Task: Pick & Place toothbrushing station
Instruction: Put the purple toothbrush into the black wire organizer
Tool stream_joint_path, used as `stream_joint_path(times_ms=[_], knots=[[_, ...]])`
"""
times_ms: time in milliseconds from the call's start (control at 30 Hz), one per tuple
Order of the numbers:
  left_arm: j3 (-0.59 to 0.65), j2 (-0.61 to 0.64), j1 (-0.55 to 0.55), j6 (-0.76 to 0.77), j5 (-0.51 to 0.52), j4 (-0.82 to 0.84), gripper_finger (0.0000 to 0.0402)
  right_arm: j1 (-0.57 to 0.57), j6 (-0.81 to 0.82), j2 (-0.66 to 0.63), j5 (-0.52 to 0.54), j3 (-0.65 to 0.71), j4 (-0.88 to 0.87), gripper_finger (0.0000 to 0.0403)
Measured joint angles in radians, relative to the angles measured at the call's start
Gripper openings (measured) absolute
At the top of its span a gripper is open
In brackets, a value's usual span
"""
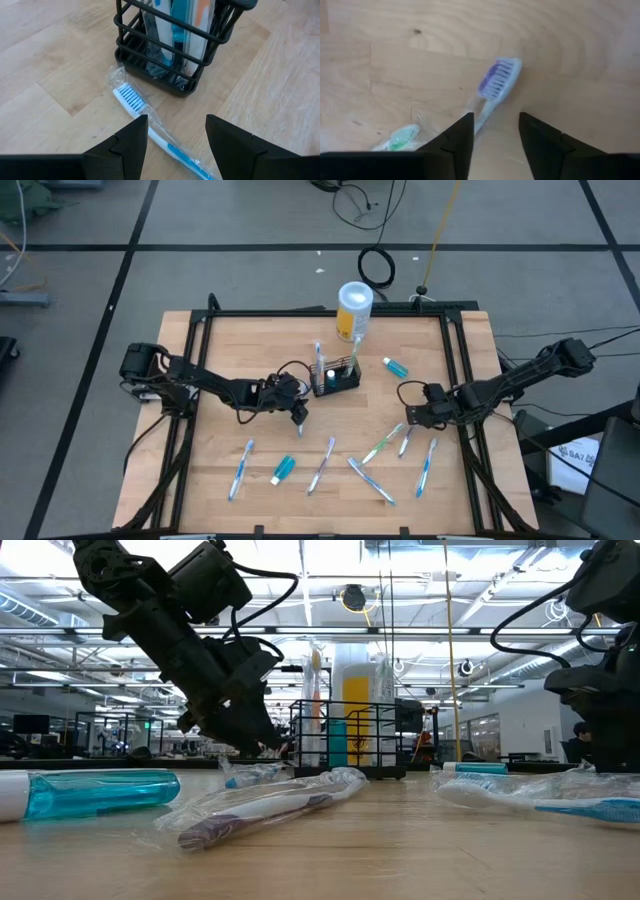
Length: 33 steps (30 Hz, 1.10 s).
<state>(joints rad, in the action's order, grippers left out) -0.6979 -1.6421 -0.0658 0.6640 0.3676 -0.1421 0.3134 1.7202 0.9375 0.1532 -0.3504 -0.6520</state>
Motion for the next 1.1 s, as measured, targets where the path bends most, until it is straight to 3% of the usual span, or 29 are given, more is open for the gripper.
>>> stream_joint_path(times_ms=[367,667,867,1100], knots=[[0.000,0.000,0.000,-0.010,-0.001,0.002,0.0207,0.000,-0.089,-0.058,0.023,0.002,0.007,0.0009],[0.000,0.089,0.000,-0.106,-0.186,0.041,0.0207,0.001,-0.210,-0.156,0.183,0.007,0.130,0.0001],[0.000,0.243,0.000,-0.172,-0.184,0.083,0.0207,0.000,-0.386,-0.235,0.301,0.006,0.287,0.0000],[0.000,0.398,-0.002,-0.247,-0.182,0.083,0.0207,-0.001,-0.811,-0.268,0.490,0.003,0.674,0.0000]])
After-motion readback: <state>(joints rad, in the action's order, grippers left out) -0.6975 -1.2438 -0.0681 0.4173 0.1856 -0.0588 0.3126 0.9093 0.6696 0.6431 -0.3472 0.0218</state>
